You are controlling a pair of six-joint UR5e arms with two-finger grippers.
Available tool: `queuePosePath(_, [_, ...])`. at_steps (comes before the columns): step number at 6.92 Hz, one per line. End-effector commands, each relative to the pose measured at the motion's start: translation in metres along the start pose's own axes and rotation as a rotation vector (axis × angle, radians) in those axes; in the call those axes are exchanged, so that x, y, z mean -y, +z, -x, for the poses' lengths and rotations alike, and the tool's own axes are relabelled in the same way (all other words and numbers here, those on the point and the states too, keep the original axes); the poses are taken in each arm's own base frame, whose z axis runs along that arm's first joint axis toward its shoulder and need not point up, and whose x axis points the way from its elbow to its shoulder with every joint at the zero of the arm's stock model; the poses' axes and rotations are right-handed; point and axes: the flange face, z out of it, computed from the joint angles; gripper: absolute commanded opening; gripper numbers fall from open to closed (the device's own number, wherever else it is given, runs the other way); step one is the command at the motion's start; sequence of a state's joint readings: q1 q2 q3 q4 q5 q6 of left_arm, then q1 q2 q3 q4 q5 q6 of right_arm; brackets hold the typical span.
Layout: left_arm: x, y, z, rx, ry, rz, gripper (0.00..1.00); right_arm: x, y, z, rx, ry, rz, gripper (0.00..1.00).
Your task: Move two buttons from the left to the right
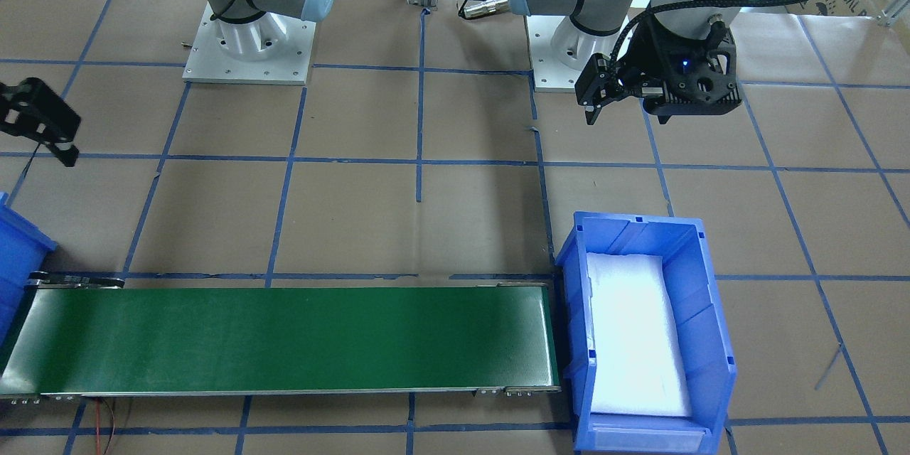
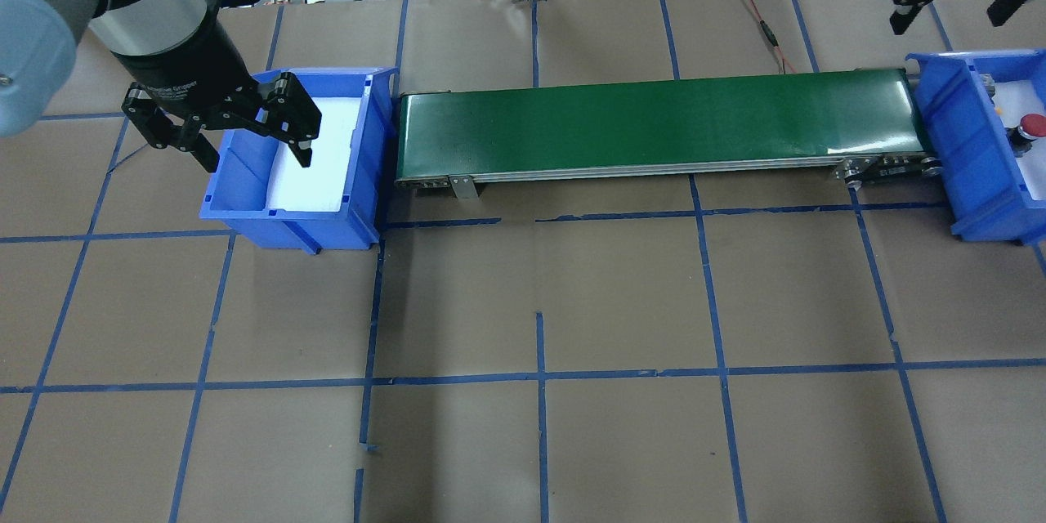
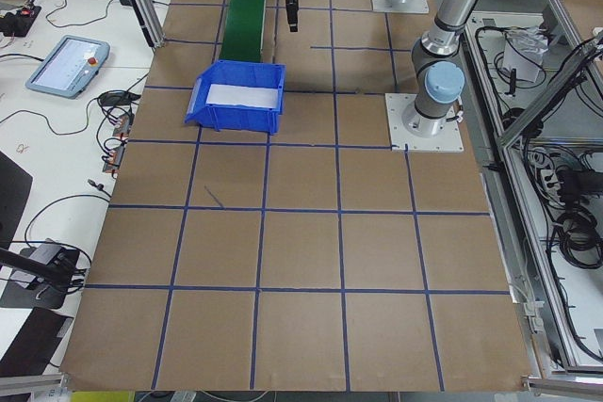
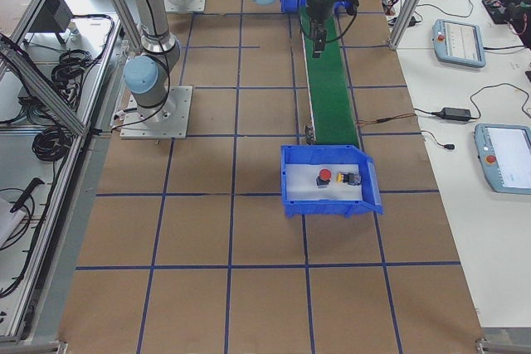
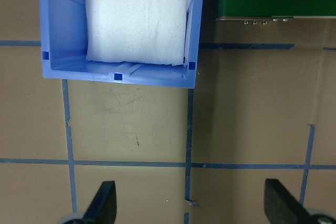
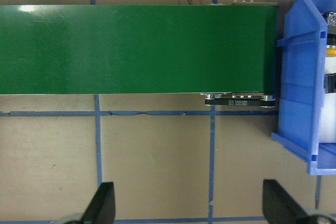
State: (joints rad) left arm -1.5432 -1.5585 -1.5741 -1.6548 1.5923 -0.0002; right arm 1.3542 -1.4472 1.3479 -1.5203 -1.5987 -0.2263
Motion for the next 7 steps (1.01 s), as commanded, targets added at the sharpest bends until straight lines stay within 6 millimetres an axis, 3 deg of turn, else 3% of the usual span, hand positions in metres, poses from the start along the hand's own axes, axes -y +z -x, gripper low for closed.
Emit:
queuePosePath(1, [0.000, 0.001, 0.000, 0.000, 0.002, 0.002, 1.00, -0.012, -0.004, 0.101, -0.004, 0.012, -0.006, 1.00])
queuePosePath(5, [0.000, 0.001, 0.001, -0.002, -0.003, 0.003, 1.00, -0.027, 0.008, 0.143, 0.018, 0.005, 0.013, 1.00])
queuePosePath(7, [0.000, 0.001, 0.001, -0.002, -0.007, 0.005, 1.00, -0.029, 0.018, 0.147, 0.012, 0.000, 0.033, 1.00])
